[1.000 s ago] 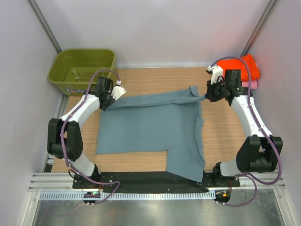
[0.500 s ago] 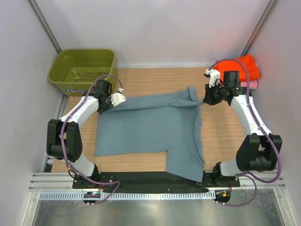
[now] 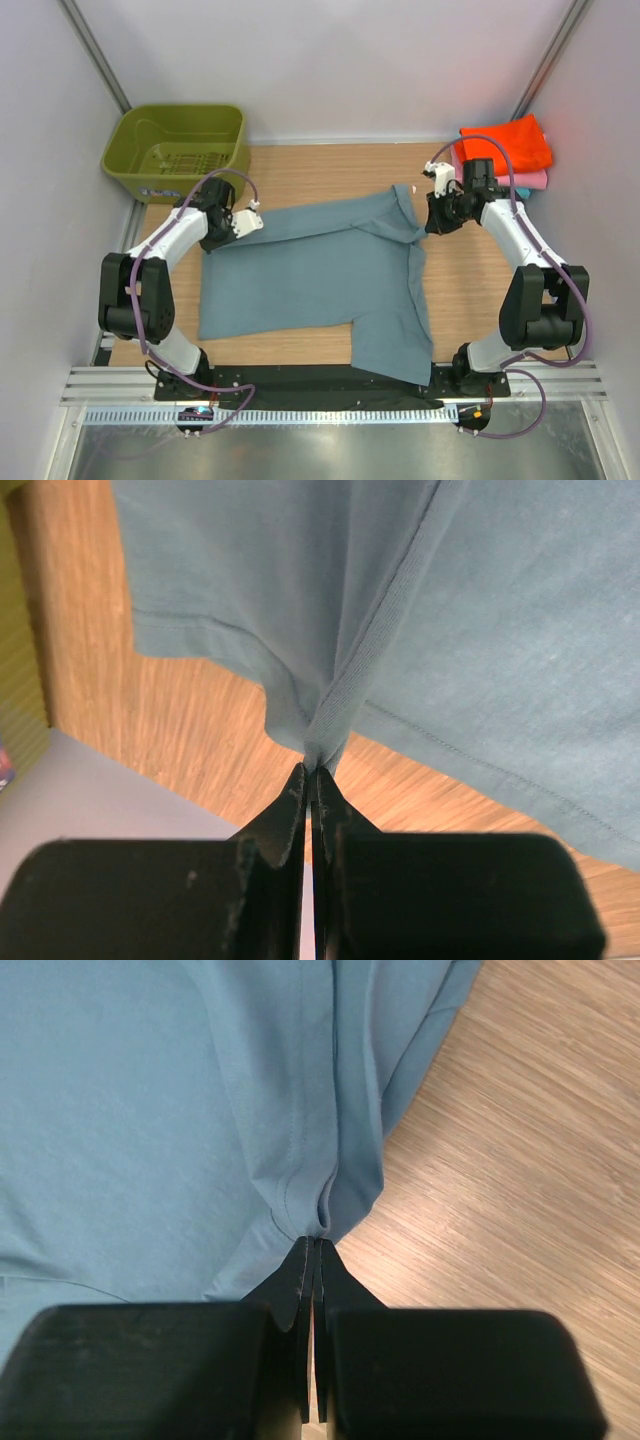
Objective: Fold and stack the t-shirts
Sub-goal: Flatten the tshirt out
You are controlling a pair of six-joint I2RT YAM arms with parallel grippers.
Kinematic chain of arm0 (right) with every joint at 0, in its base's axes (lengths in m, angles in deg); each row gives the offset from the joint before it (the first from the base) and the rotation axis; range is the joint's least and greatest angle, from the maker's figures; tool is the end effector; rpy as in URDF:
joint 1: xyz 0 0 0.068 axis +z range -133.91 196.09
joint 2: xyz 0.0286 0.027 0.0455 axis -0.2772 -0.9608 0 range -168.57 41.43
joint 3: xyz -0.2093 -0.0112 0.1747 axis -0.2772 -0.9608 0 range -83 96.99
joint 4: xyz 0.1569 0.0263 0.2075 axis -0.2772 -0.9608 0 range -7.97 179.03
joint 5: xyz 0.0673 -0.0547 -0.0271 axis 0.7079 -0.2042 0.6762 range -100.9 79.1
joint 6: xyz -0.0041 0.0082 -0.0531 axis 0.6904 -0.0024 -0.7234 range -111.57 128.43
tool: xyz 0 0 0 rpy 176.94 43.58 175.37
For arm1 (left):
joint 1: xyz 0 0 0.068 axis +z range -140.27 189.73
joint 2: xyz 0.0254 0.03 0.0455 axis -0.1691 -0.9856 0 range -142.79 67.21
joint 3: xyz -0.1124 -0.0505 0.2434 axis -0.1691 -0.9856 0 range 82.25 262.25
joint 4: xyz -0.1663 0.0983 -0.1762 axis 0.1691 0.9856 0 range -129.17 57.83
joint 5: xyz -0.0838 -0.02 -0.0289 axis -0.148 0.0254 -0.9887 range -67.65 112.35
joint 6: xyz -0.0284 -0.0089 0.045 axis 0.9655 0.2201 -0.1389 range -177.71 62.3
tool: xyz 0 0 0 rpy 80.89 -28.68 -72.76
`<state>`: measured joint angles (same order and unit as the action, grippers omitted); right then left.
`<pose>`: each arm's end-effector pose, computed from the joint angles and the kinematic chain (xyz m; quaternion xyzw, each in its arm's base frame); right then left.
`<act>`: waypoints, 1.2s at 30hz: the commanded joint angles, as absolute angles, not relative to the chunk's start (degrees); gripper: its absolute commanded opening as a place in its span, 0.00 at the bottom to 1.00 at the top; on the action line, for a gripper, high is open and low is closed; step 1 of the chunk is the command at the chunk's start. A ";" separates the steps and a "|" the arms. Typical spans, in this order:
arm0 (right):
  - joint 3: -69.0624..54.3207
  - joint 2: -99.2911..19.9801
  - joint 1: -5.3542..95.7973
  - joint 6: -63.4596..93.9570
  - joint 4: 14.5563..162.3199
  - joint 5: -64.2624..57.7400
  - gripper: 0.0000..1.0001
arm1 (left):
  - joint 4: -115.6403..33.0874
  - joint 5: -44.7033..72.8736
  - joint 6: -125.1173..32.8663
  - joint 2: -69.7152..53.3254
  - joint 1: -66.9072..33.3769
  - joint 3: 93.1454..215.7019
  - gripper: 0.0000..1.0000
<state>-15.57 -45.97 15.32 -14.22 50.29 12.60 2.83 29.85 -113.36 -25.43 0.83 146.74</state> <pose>0.3143 0.0099 0.2590 -0.2328 0.9152 0.1384 0.2984 0.3105 -0.0440 0.2117 0.5154 0.8371 0.1274 0.1323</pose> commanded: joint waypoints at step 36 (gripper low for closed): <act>28.26 -32.96 -8.34 11.77 56.07 2.55 0.01 | 6.09 28.75 -80.03 -18.67 -17.77 196.07 0.00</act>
